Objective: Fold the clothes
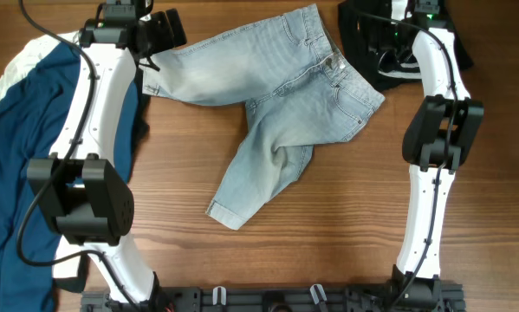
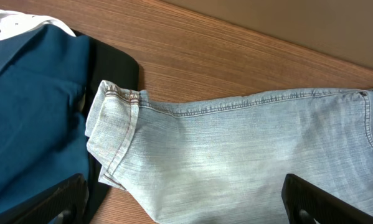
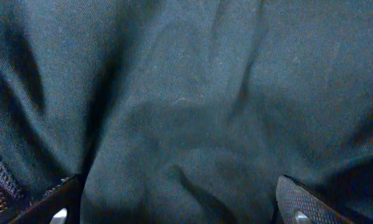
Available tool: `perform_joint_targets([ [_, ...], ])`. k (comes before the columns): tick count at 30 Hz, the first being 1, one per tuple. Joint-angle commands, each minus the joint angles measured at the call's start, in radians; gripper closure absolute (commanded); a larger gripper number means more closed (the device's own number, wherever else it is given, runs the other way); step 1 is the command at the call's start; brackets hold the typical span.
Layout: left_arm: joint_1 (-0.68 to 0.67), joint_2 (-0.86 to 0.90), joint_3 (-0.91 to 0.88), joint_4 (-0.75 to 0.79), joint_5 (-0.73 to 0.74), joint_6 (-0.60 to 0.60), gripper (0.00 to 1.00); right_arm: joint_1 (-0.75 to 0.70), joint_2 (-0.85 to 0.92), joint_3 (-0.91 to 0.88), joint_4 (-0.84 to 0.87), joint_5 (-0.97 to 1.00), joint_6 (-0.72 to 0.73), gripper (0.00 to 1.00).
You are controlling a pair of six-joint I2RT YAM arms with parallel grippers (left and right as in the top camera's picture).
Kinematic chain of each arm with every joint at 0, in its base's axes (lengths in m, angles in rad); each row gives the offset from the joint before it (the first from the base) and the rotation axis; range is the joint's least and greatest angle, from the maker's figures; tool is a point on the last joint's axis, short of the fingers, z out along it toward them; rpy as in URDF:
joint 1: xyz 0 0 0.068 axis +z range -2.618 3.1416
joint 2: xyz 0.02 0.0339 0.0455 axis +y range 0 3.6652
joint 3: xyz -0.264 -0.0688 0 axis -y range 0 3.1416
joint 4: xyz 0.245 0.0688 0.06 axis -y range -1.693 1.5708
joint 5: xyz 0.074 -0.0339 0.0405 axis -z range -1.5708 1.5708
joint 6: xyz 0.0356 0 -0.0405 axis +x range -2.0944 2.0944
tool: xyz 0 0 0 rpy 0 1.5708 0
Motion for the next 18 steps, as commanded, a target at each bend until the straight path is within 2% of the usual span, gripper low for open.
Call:
perform_joint_targets([
  [1, -0.01, -0.001, 0.003, -0.004, 0.011, -0.017, 0.0, -0.06, 0.136, -0.017, 0.001, 0.025, -0.018, 0.0],
  [12, -0.057, -0.001, 0.003, -0.007, 0.011, -0.016, 0.0, -0.235, 0.168, -0.017, 0.071, -0.045, -0.097, 0.0],
  [18, -0.063, -0.001, 0.003, -0.008, 0.011, -0.016, 0.0, -0.236, 0.127, 0.003, 0.09, -0.089, -0.036, 0.0],
])
